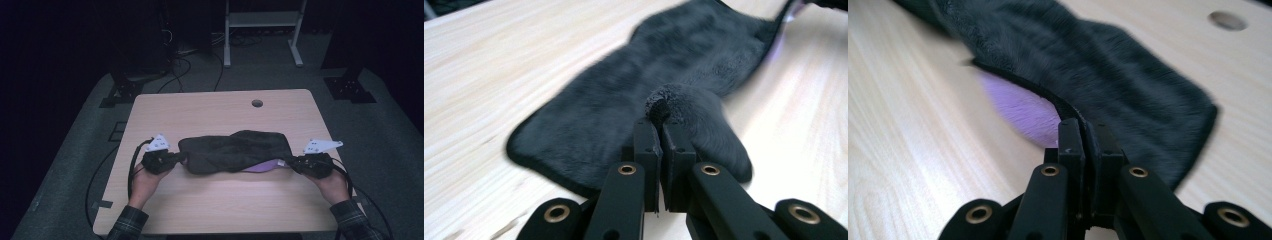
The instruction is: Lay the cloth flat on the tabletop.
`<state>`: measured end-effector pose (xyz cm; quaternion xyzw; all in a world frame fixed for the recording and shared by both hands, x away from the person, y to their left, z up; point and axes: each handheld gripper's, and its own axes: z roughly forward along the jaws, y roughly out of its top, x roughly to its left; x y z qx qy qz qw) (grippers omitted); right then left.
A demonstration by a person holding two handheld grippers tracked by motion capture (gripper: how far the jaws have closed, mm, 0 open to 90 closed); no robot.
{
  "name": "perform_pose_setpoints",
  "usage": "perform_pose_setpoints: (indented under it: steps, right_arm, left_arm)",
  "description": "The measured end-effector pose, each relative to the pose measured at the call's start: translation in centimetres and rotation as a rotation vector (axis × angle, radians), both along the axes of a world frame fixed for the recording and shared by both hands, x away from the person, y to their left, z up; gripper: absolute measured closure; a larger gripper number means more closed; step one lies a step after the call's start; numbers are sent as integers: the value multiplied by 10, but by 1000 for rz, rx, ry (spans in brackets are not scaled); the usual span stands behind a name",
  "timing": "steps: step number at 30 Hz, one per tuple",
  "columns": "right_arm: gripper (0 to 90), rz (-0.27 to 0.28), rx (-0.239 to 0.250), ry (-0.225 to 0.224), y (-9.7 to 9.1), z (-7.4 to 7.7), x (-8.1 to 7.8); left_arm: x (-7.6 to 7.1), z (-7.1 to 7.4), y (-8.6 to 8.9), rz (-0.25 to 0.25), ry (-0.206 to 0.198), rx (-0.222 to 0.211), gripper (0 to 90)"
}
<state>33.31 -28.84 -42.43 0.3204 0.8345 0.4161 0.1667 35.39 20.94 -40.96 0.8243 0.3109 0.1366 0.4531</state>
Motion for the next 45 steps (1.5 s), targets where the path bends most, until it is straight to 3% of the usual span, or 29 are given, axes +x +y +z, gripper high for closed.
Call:
perform_pose_setpoints:
  steps: [3,6,8,12,15,17,19,22,23,27,30,31,36,38,40,41,42,43,45]
  right_arm:
    - [855,-14,15,4,-6,0,3]
    - [854,-15,17,23,-7,-4,7]
    - [854,-11,6,24,-4,-6,8]
    - [854,-7,-16,23,-1,-7,9]
    - [853,-8,-15,27,-1,-8,10]
    - [853,-8,-15,28,-1,-8,10]
    - [853,-8,-16,29,-1,-9,10]
    - [853,-9,-20,31,-1,-10,11]
    - [853,-9,-20,33,-1,-10,11]
    - [853,-7,-24,37,0,-11,11]
    - [853,-7,-26,38,1,-12,11]
    - [853,-7,-26,38,1,-12,11]
    - [853,-8,-25,34,0,-11,11]
    - [853,-8,-22,32,0,-11,11]
    - [853,-6,-23,27,0,-10,11]
    - [853,-6,-18,19,-1,-8,10]
    - [853,-7,-11,18,-1,-7,10]
    - [854,-7,-6,9,-2,-4,10]
    - [853,-8,7,-6,-2,0,11]
  left_arm:
    - [9,-6,13,57,23,7,871]
    - [15,-13,18,69,47,16,860]
    - [17,-21,17,89,53,53,777]
    - [11,-19,17,75,46,48,648]
    - [-3,-15,6,17,17,74,605]
    - [-8,-17,-4,-12,9,98,581]
    - [-8,-21,-15,-37,12,150,533]
    - [-3,-32,-29,-34,24,247,463]
    - [-1,-35,-31,-28,26,260,432]
    - [7,-46,-35,-10,34,305,432]
    - [10,-50,-36,-2,20,346,516]
    - [10,-49,-36,5,13,353,583]
    - [10,-43,-31,3,28,324,810]
    - [8,-38,-27,-6,42,271,835]
    - [7,-34,-25,-9,41,252,841]
    - [5,-29,-23,-9,37,221,849]
    - [5,-29,-23,-9,37,221,851]
    - [4,-20,-20,-6,24,177,853]
    - [4,-13,-17,0,12,141,855]
